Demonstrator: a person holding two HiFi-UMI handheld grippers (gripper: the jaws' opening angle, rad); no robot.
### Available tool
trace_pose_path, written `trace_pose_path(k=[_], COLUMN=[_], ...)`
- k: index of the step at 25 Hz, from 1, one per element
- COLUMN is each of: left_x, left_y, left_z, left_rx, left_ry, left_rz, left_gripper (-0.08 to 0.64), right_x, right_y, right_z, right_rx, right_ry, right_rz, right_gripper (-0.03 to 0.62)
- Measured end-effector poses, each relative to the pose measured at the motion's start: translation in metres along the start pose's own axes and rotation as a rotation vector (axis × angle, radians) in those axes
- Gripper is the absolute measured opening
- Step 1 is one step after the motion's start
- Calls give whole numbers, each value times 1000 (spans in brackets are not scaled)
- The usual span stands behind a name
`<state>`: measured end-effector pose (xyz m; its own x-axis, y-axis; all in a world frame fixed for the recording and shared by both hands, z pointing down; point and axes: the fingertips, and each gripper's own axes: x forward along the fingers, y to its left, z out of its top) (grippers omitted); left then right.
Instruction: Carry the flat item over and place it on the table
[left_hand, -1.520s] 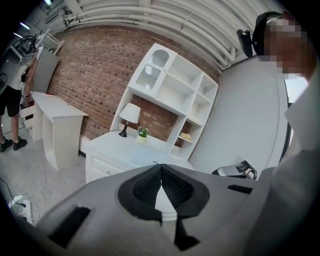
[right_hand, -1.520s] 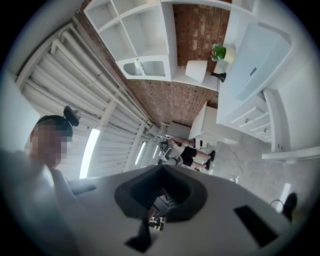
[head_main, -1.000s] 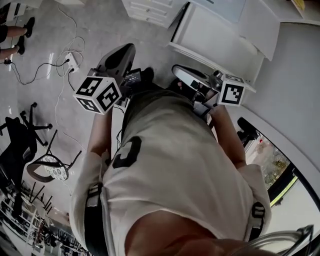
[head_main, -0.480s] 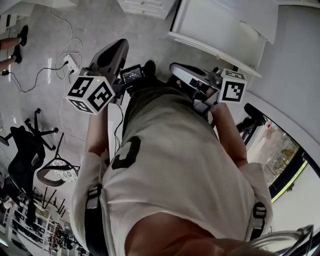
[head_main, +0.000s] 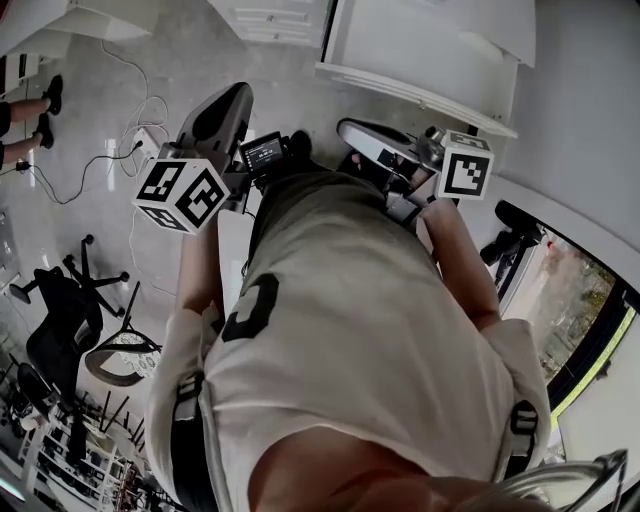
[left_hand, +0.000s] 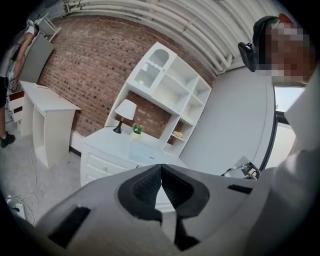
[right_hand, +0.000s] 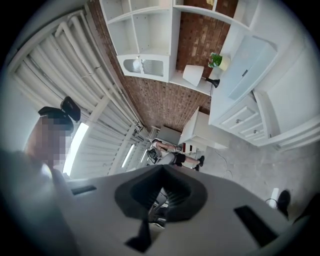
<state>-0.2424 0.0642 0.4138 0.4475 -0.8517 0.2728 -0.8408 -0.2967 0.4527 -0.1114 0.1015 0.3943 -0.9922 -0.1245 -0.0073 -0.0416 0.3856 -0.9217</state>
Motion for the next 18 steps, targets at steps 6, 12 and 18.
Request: trace_pose_path(k=[6, 12, 18], left_x=[5, 10, 23], left_y=[-27, -38, -50], left_z=[-5, -11, -12], left_rx=[27, 36, 43], left_ry=[4, 17, 28], left_rz=[-3, 17, 25], left_gripper=[20, 20, 20], right_x=[-22, -31, -42], right_y=[1, 2, -3], right_z=[5, 9, 16], right_rx=[-21, -25, -25], right_ry=[-20, -11, -3], right_rz=[-6, 11, 14], right_gripper=[11, 11, 11])
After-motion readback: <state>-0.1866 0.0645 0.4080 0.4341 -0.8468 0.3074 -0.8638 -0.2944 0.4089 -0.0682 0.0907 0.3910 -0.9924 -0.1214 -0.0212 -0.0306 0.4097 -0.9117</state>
